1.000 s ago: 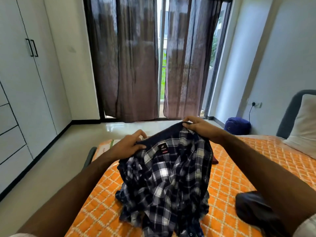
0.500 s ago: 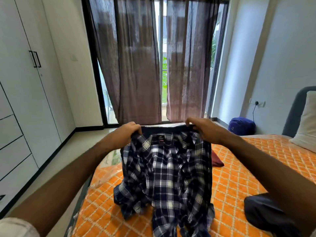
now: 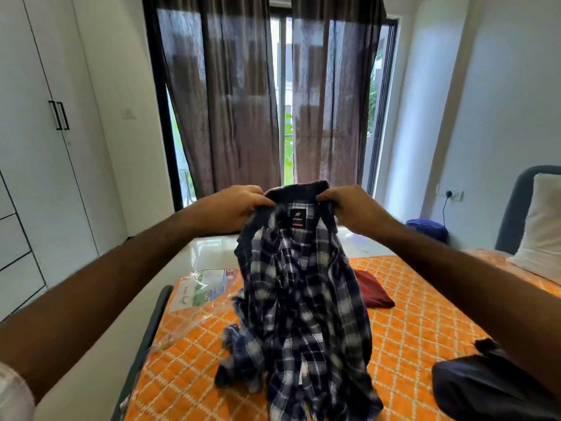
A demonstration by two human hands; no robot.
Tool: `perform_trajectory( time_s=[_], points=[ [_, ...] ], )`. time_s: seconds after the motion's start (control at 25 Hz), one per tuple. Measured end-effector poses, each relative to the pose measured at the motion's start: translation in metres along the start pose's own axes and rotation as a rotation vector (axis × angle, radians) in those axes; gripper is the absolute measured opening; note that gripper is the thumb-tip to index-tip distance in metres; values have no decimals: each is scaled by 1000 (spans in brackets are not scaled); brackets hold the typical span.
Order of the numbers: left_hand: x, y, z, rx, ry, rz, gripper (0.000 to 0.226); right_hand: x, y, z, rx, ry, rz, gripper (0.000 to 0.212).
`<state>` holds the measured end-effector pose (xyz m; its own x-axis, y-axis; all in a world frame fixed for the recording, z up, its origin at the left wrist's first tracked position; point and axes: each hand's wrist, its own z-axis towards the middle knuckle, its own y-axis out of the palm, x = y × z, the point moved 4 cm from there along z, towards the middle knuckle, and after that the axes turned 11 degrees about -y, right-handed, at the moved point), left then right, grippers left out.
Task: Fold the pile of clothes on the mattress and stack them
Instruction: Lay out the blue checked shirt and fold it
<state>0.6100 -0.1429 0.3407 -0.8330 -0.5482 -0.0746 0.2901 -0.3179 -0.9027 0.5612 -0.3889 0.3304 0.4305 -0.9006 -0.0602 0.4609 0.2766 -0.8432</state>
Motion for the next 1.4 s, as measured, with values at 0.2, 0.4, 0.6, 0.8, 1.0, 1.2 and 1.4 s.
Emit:
perform_trajectory(
  time_s=[0.2,0.4,0.6,0.8,1.0,1.2,1.4],
  points=[
    [8,-11,1,173,158,526,33,-39,-20,-19,20,-568,-561,17],
    [4,-36,13,234,-80,81,32,-56,-25,-5,-165,-537,-52,18],
    [14,-40,16,311,-116,-182,27,-51,-32,16,-90,-434,-126,23],
    [-2,-38,10,318,-245,-461,27,-48,-35,21,138,-309,63,26],
    [0,-30,8,332,-346,-747,23,-56,-26,26,239,-291,93,10],
    [13,-17,9,412,-435,-1116,25,-58,-30,30,357,-219,102,23],
    [13,-16,12,420,-407,-963,46,-55,-32,44,170,-251,118,43]
  ],
)
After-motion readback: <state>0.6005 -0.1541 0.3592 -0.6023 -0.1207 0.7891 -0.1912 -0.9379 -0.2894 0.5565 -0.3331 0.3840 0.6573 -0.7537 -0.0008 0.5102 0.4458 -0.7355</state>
